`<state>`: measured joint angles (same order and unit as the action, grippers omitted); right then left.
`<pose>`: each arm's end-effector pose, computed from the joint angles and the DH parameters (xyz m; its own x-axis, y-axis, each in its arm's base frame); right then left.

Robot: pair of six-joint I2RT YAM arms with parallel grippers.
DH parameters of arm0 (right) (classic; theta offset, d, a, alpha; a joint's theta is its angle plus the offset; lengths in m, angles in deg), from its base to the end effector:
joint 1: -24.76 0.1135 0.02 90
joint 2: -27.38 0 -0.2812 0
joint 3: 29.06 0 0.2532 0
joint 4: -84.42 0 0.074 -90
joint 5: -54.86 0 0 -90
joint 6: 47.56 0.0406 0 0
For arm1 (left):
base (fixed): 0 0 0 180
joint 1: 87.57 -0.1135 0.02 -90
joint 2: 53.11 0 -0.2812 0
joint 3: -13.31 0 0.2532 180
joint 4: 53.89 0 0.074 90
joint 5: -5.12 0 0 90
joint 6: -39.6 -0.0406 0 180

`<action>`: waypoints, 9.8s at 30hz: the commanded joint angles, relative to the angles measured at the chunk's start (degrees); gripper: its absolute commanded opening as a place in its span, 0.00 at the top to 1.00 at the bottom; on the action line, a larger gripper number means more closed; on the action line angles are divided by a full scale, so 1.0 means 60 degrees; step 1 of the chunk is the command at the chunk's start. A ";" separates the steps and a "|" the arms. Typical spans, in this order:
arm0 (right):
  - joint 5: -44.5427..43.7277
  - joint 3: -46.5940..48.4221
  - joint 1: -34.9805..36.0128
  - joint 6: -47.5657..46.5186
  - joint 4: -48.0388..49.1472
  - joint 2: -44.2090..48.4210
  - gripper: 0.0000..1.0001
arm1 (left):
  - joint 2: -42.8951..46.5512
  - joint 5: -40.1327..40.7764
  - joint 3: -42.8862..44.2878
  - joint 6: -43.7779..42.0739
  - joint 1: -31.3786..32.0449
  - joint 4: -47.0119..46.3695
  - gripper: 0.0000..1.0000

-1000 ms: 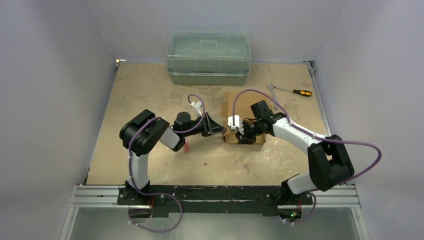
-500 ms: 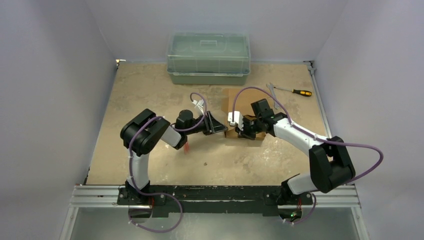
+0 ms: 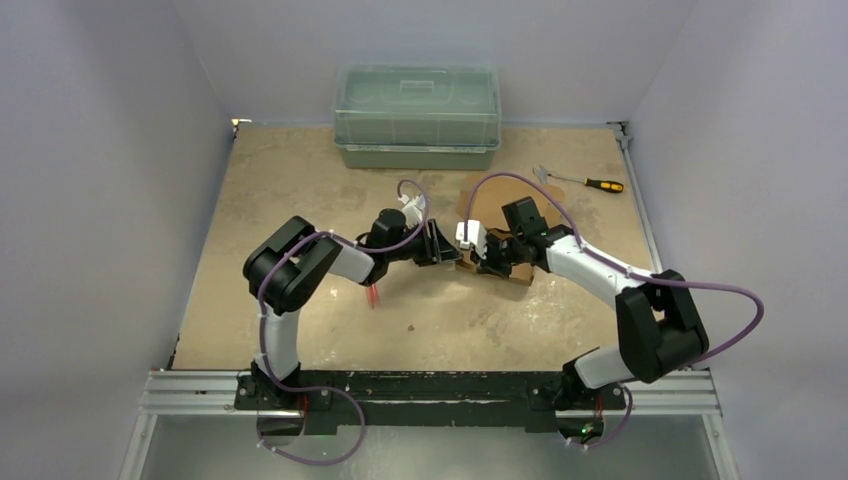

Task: Fold the paper box

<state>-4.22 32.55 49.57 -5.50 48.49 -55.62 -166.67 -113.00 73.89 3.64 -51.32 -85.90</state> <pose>0.2456 0.1365 0.2087 -0.0576 -0.7283 -0.6828 -0.9771 0.1815 -0.1111 0.3011 -0.2445 0.1298 -0.8789 -0.2408 -0.4118 0.2811 0.4361 -0.8549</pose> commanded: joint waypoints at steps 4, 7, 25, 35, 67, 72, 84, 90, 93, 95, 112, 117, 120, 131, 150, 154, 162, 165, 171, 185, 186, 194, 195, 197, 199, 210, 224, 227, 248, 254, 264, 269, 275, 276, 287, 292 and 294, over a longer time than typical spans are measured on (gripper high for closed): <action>0.0047 0.0116 -0.0029 0.0110 0.0143 -0.0002 1.00 | 0.0690 0.1136 0.1092 -0.1450 0.0377 0.2659 0.60; 0.0047 0.0107 -0.0025 0.0095 0.0140 0.0018 1.00 | 0.0745 0.1461 0.1385 -0.1646 0.0479 0.3139 0.61; 0.2260 0.0994 -0.0617 -0.0974 -0.2037 0.1006 0.64 | 0.1408 0.3996 0.2332 -0.3155 0.1323 0.5653 0.89; 0.5481 0.3275 -0.3301 -0.3959 -0.7250 0.1012 0.43 | 0.2950 0.6742 0.2004 -0.4537 0.2584 0.7450 0.89; 0.4538 0.3716 -0.5533 0.2900 -0.2420 -0.1837 0.01 | 0.5741 0.9329 -0.1063 -0.6028 0.3868 0.6987 0.89; 0.4647 0.3820 -0.5307 0.2844 -0.2589 -0.2380 0.01 | 0.5900 0.9435 -0.1175 -0.6395 0.4094 0.6696 0.90; 0.4644 0.3575 -0.5059 0.2897 -0.2371 -0.2812 0.01 | 0.6157 0.9864 -0.1395 -0.7032 0.4594 0.6199 0.91; 0.5072 0.3544 -0.5041 0.2599 -0.2837 -0.3114 0.01 | 0.6431 1.0204 -0.1662 -0.7304 0.4886 0.5784 0.92; 0.5562 0.3644 -0.4989 0.1892 -0.3734 -0.3468 0.01 | 0.6496 1.0382 -0.1764 -0.7461 0.5006 0.5558 0.92; 0.6070 0.3887 -0.4965 0.0955 -0.4716 -0.3756 0.05 | 0.6504 1.0445 -0.1810 -0.7527 0.5070 0.5423 0.93; 0.7229 0.5008 -0.4752 -0.3906 -0.9425 -0.4586 0.80 | 0.5952 1.0773 -0.1914 -0.7838 0.5223 0.4594 0.92; 0.6919 0.4815 -0.4750 -0.3143 -0.8657 -0.4297 1.00 | 0.5311 1.0706 -0.1836 -0.7688 0.5224 0.4312 0.90; 0.6338 0.4354 -0.4698 -0.1455 -0.6944 -0.3665 1.00 | 0.4726 1.0605 -0.1761 -0.7537 0.5208 0.4243 0.88; 0.4598 0.3238 -0.3839 0.1149 -0.3685 -0.1726 1.00 | 0.4412 0.9186 -0.1491 -0.6400 0.4419 0.4647 0.67; 0.4050 0.3020 -0.3443 0.1362 -0.3228 -0.1666 1.00 | 0.4138 0.8037 -0.0419 -0.5820 0.3389 0.5520 0.65; 0.3903 0.2963 -0.3356 0.1412 -0.3107 -0.1568 1.00 | 0.3820 0.8004 -0.0026 -0.5953 0.3270 0.5883 0.69; 0.3761 0.2850 -0.3245 0.1443 -0.2931 -0.1340 1.00 | 0.3360 0.7850 0.0011 -0.6081 0.3231 0.5953 0.82; 0.3728 0.2828 -0.3151 0.1443 -0.2879 -0.1263 1.00 | 0.3305 0.8014 -0.0068 -0.6139 0.3231 0.5925 1.00; 0.3679 0.2758 -0.3030 0.1479 -0.2747 -0.1077 1.00 | 0.3383 0.8497 -0.0385 -0.6412 0.3301 0.5504 1.00; 0.3494 0.2610 -0.2726 0.1406 -0.2521 -0.0834 1.00 | 0.3704 0.8246 -0.0421 -0.6024 0.3356 0.5924 0.74; 0.3426 0.2588 -0.2673 0.1420 -0.2479 -0.0799 1.00 | 0.3715 0.8259 -0.0384 -0.6008 0.3358 0.5997 0.74; 0.2667 0.2335 -0.2558 0.1833 -0.1764 -0.0474 1.00 | 0.4258 0.8303 -0.0137 -0.5562 0.3356 0.6618 0.62; 0.2581 0.2319 -0.2562 0.1870 -0.1684 -0.0439 1.00 | 0.4405 0.8293 -0.0166 -0.5471 0.3353 0.6655 0.59; 0.2512 0.2289 -0.2547 0.1931 -0.1602 -0.0407 1.00 | 0.4700 0.8244 -0.0302 -0.5310 0.3325 0.6686 0.55; 0.2501 0.2278 -0.2527 0.1941 -0.1586 -0.0405 1.00 | 0.4903 0.8172 -0.0396 -0.5234 0.3293 0.6674 0.53; 0.1606 0.2103 -0.1888 0.1959 -0.1190 0.0181 1.00 | 0.3633 0.8356 0.0322 -0.5534 0.3275 0.7421 0.74; 0.0734 0.2332 -0.0104 0.1818 -0.0956 0.1380 0.94 | 0.3765 0.9796 -0.0856 -0.5302 0.3377 0.5498 1.00; 0.0399 0.2118 0.0142 0.1838 -0.0798 0.1271 0.94 | 0.3560 0.9665 -0.0876 -0.5198 0.3383 0.5492 0.89; -0.0607 0.1737 0.1068 0.1824 -0.0416 0.1115 0.94 | 0.4820 0.8877 -0.1286 -0.3305 0.3202 0.6480 0.64; -0.0641 0.1716 0.1133 0.1809 -0.0389 0.1183 0.93 | 0.5161 0.8914 -0.1327 -0.3034 0.3202 0.7003 0.71; -0.0012 0.2148 0.1177 0.1689 -0.1026 0.1446 0.63 | 0.4582 0.9150 -0.1280 -0.2755 0.3202 0.7174 1.00; -0.0023 0.2506 0.1181 0.1433 -0.1337 0.2087 0.12 | 0.4648 0.9246 -0.1342 -0.2546 0.3202 0.7142 1.00; 0.0728 0.2529 0.1177 0.0981 -0.1415 0.3352 0.01 | 0.4687 0.9318 -0.1386 -0.2151 0.3202 0.7147 1.00; 0.1154 0.2513 0.1170 0.0565 -0.1701 0.3507 0.01 | 0.4666 0.9327 -0.1338 -0.2051 0.3202 0.7194 1.00; 0.0838 -0.0513 0.3163 -0.1074 -0.0636 0.3609 0.24 | 0.3987 0.9115 -0.0391 -0.0820 0.3202 0.8395 1.00; -0.0640 -0.1021 0.3995 -0.0388 0.1228 0.3087 0.24 | 0.3799 0.8977 -0.0154 -0.0577 0.3207 0.8522 1.00; -0.1021 -0.1251 0.4194 -0.0228 0.1732 0.2976 0.25 | 0.3746 0.8960 -0.0109 -0.0517 0.3209 0.8560 1.00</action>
<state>-2.36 26.10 72.55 -10.40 46.09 -37.48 -142.69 -57.25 71.83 -1.91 -31.71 -37.66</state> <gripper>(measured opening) 0.760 0.029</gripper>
